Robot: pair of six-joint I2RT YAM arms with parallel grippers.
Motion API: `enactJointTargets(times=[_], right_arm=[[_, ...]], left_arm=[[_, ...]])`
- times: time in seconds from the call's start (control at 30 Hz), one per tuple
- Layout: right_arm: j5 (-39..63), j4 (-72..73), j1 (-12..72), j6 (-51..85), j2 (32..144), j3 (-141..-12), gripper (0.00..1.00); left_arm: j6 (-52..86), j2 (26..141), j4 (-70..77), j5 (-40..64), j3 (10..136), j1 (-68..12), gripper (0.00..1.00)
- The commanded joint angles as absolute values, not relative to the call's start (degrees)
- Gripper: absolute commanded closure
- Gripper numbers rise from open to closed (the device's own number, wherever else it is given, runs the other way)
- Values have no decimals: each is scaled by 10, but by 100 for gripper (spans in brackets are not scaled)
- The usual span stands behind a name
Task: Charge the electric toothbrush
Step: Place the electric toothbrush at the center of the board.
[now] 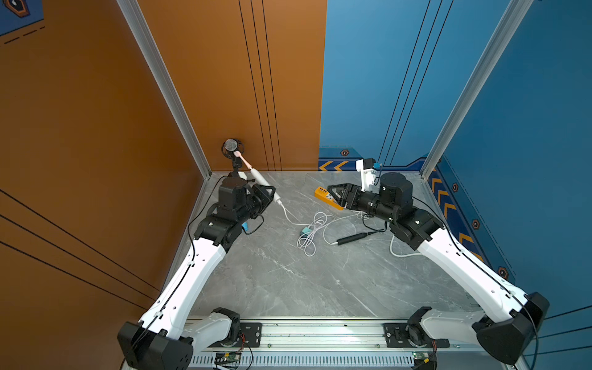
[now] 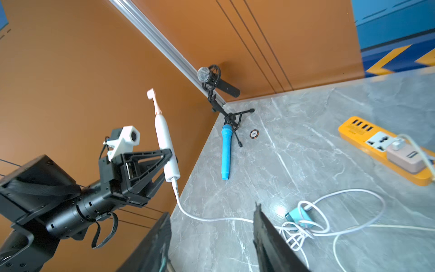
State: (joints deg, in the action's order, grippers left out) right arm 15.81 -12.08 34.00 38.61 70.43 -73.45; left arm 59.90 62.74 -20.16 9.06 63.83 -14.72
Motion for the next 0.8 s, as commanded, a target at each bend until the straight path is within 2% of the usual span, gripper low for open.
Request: enactJointTargets(times=[0.0, 0.17, 0.43, 0.53, 0.7, 0.77], right_arm=[[110, -175, 333, 342, 675, -711, 42], [100, -179, 330, 343, 678, -704, 42], [106, -194, 329, 339, 689, -711, 41], [100, -197, 327, 338, 677, -705, 41], [90, -210, 323, 338, 658, -701, 41], [89, -214, 320, 336, 654, -701, 41]], left_arm=[[589, 605, -287, 122, 545, -113, 100], [601, 640, -288, 121, 446, -102, 100], [582, 790, -287, 71, 448, -132, 100], [588, 830, -287, 38, 446, -141, 93], [586, 900, -285, 23, 446, -150, 89], [585, 916, -285, 19, 447, -154, 81]])
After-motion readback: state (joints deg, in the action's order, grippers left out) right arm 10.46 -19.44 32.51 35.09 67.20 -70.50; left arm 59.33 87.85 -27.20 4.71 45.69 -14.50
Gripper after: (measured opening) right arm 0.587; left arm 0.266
